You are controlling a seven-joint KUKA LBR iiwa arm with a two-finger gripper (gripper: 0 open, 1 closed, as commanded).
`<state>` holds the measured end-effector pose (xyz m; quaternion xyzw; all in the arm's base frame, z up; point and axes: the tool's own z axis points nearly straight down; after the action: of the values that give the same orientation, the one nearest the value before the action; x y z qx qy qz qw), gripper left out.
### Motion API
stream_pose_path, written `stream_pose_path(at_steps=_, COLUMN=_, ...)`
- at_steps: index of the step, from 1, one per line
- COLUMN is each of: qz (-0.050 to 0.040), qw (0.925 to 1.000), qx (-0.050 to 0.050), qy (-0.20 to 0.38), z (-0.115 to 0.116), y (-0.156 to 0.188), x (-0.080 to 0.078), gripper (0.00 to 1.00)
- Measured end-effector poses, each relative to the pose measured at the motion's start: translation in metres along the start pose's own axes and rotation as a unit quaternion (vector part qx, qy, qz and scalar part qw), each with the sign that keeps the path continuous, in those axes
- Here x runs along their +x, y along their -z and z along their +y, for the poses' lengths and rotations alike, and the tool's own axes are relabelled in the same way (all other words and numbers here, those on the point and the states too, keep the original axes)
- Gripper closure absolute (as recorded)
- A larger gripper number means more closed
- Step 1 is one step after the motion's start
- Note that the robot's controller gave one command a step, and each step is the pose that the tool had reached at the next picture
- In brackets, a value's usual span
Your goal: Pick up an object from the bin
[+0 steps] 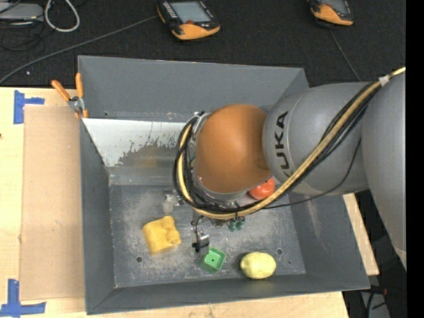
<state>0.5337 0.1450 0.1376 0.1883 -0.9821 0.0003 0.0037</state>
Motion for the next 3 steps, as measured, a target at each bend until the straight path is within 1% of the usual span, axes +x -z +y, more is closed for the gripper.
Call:
stream_pose_path(at_steps=1, qz=-0.0001, qw=0.9999, qx=-0.001, qy=-0.016, z=0.003, y=-0.072, x=-0.005, gripper=0.0)
stream_pose_path(at_steps=2, qz=-0.006, qw=1.0, qx=0.0, qy=0.004, z=0.015, y=-0.068, x=-0.011, gripper=1.0)
stream_pose_path(at_steps=3, qz=-0.006, qw=1.0, qx=0.0, qy=0.004, z=0.015, y=-0.068, x=-0.011, gripper=1.0)
